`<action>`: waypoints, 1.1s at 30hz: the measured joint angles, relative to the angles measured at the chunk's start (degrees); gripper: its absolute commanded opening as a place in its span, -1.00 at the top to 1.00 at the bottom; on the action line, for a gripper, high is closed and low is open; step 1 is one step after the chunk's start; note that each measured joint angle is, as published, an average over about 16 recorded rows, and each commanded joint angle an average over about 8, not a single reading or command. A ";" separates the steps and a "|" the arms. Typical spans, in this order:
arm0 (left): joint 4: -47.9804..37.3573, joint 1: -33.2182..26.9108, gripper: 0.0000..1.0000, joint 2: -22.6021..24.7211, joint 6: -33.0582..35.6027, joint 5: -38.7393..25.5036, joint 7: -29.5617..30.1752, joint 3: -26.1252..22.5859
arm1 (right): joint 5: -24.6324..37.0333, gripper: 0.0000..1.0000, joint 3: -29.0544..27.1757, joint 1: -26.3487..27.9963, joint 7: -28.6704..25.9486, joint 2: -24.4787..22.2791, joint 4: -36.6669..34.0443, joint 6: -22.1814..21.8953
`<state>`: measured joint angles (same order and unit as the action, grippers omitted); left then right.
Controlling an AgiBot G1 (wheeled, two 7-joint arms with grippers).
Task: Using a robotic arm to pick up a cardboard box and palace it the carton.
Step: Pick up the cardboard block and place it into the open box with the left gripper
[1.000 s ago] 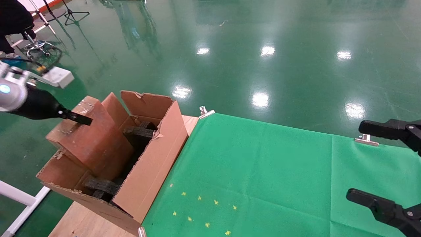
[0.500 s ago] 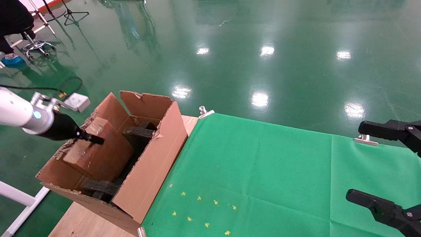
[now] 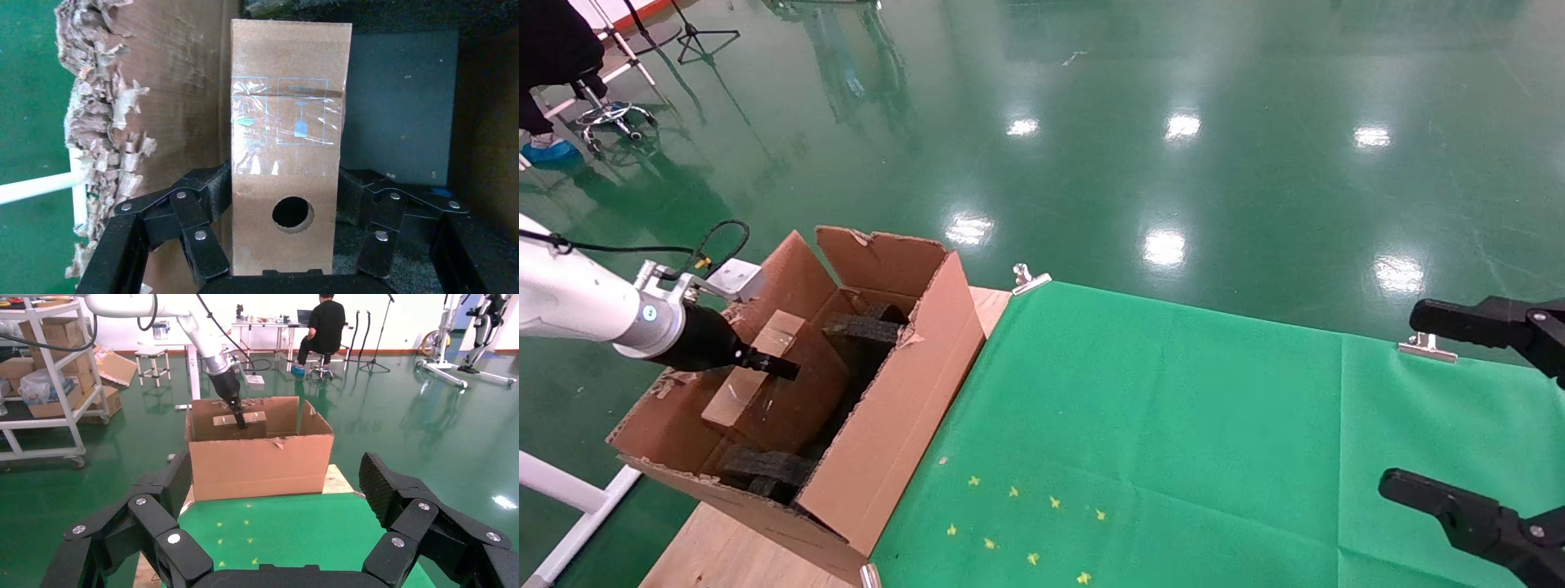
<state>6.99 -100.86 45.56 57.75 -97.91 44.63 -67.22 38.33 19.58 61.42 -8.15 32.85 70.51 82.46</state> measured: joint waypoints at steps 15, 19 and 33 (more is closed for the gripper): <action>-1.58 0.43 -1.00 0.53 -0.62 0.50 -0.82 0.31 | -0.01 -1.00 0.00 -0.01 0.00 -0.01 -0.01 -0.01; -1.42 0.40 -1.00 0.44 -0.39 0.37 -0.74 0.25 | -0.01 -1.00 0.00 -0.01 0.00 -0.01 -0.01 -0.01; 1.82 -2.02 -1.00 -1.08 1.60 1.64 -2.39 1.19 | -0.01 -1.00 0.00 -0.01 0.00 -0.01 -0.01 -0.01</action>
<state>8.81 -102.87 44.49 59.35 -96.27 42.24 -66.04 38.32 19.58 61.41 -8.15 32.85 70.50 82.45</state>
